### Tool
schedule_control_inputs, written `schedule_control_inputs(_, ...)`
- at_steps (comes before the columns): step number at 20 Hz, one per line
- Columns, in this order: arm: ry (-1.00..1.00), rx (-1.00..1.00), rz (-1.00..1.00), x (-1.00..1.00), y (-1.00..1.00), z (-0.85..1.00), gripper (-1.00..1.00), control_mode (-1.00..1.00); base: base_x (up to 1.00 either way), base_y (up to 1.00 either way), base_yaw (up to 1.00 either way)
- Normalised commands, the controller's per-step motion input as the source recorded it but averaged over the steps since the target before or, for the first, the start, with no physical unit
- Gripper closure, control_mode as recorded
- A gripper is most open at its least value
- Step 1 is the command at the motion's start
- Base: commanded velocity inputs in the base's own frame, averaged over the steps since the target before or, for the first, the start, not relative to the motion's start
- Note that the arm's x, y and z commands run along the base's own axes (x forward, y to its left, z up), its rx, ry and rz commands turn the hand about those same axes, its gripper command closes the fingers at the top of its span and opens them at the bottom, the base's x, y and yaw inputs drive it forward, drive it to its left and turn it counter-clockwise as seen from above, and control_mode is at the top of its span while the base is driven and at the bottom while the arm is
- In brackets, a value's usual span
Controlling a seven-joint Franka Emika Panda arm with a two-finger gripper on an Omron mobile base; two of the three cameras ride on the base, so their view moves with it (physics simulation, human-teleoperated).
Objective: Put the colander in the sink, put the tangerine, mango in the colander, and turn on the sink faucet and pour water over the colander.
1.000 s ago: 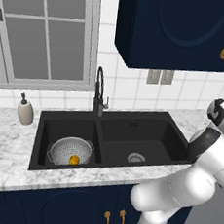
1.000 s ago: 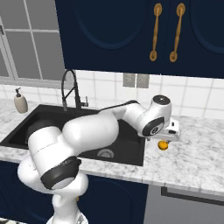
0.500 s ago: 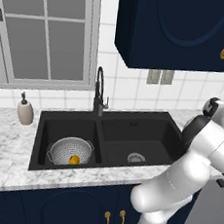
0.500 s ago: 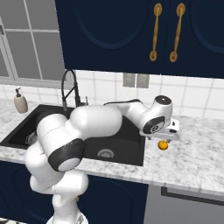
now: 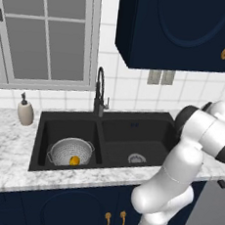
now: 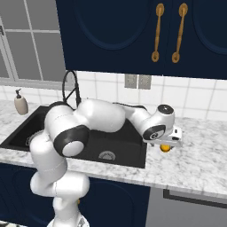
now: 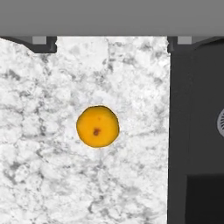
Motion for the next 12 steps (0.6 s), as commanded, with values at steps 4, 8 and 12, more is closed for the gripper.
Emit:
schedule_control_inputs(4,0.0,0.01,0.01,0.28,-0.18,-0.06,-1.0,-1.0,0.0,0.0,0.0)
schedule_control_inputs(8,0.0,0.03,0.03,0.25,-0.33,-0.12,-1.0,-1.0,0.0,0.0,0.0)
schedule_control_inputs(12,0.0,0.01,0.02,0.21,-0.22,-0.23,-1.0,-1.0,0.0,0.0,0.0)
